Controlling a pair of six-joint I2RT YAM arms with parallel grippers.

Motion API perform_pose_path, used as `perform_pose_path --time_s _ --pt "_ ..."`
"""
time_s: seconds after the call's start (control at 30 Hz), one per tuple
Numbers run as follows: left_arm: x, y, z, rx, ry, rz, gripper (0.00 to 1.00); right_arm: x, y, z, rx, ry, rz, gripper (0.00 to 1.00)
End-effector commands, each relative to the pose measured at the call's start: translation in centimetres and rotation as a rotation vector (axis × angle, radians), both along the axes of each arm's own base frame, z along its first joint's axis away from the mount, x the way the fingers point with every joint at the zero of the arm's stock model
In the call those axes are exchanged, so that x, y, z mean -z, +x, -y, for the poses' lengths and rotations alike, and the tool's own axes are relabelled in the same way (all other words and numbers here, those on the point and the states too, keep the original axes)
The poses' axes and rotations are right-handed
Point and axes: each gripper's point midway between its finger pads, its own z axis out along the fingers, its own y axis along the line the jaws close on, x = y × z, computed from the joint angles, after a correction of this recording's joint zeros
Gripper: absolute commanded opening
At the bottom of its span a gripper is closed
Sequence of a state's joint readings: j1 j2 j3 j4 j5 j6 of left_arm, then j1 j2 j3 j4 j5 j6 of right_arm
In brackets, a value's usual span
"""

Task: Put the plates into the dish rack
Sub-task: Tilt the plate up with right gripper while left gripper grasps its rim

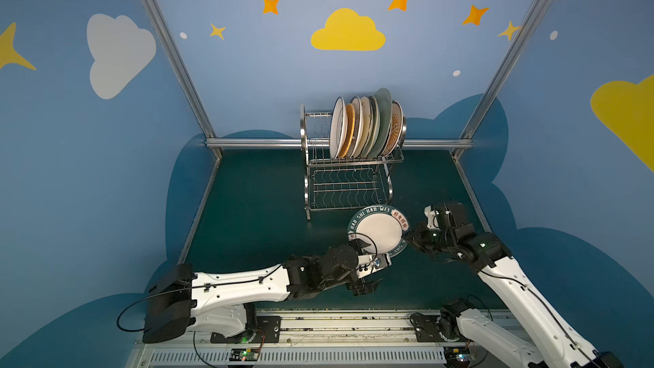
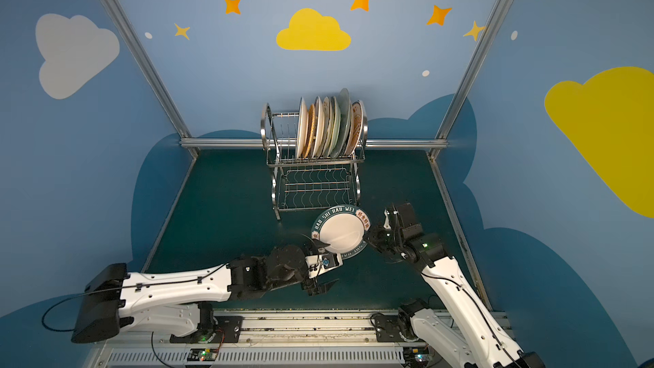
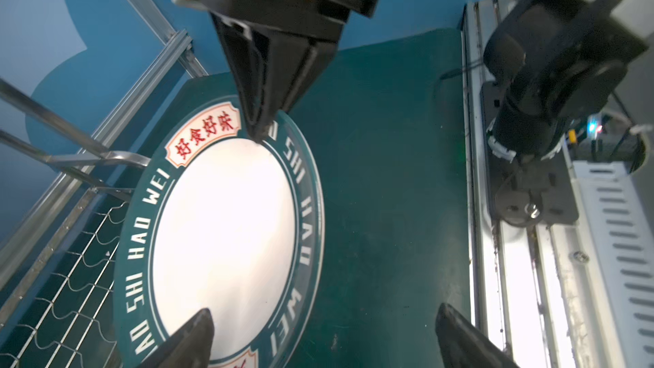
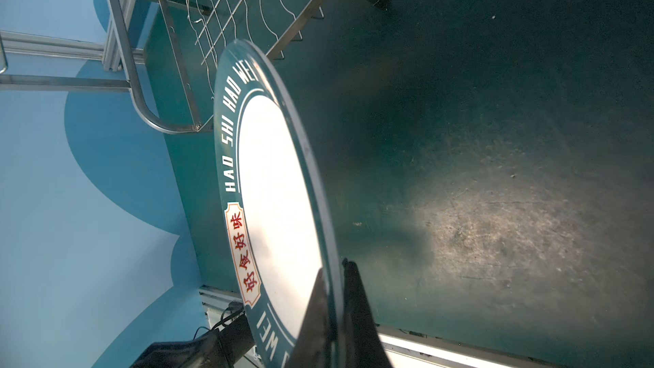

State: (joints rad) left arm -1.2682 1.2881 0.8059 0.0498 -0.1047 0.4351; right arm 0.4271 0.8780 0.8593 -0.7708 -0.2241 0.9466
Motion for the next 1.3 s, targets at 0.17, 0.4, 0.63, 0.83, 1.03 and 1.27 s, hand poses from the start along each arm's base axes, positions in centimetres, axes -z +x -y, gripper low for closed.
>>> perform_pose_path --time_s 0.17,0.4,0.63,0.83,1.03,1.27 --pt "0.1 2.2 1.7 -0.026 0.089 0.186 0.81 -1.8 0.4 -0.5 0.025 0.063 0.019 0.0" --pt "0.4 3.6 2.7 -0.07 0.106 0.247 0.65 -1.4 0.3 -0.6 0.032 0.072 0.009 0.0" --pt "0.8 4.8 3.6 -0.121 0.115 0.271 0.46 -1.2 0.3 -0.7 0.037 0.083 0.002 0.0" --pt "1.6 6.1 4.2 -0.188 0.141 0.309 0.31 -1.2 0.5 -0.7 0.043 0.084 0.003 0.0" --pt "0.9 6.1 4.9 -0.213 0.122 0.314 0.04 -1.4 0.7 -0.9 0.038 0.089 0.011 0.0" --pt "-0.7 4.7 4.4 -0.198 0.073 0.271 0.04 -2.4 1.1 -1.1 0.013 0.082 0.052 0.0"
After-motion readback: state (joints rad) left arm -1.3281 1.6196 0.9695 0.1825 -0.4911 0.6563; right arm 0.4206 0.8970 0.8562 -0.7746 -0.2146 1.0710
